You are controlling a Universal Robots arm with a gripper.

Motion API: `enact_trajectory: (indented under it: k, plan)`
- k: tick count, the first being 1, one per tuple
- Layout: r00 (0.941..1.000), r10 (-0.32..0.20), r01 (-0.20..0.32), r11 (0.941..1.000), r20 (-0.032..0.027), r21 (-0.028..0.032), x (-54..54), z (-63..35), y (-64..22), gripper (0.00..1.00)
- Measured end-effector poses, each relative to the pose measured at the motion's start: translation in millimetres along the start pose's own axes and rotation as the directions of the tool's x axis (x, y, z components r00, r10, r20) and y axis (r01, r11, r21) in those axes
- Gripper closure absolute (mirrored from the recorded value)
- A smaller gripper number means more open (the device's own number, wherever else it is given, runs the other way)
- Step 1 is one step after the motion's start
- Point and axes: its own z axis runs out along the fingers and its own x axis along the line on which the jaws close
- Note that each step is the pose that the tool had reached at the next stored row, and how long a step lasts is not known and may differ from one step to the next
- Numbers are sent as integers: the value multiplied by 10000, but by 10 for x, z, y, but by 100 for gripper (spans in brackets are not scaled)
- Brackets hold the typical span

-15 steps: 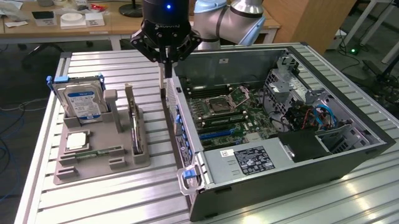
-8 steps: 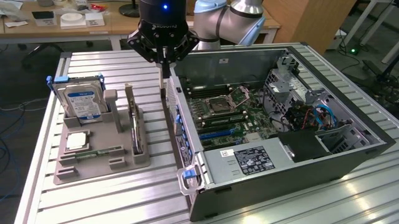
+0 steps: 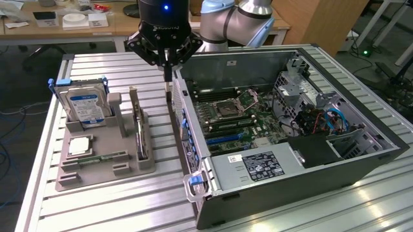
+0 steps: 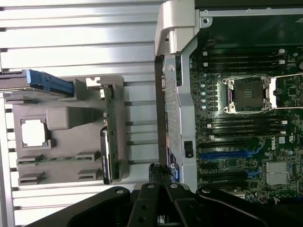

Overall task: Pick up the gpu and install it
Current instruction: 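Reach for the gpu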

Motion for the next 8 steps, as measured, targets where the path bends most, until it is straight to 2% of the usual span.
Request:
enact_trajectory:
  k: [8]
  plan:
    - [10000, 0, 0, 10000, 0, 0, 61, -2, -17, 90]
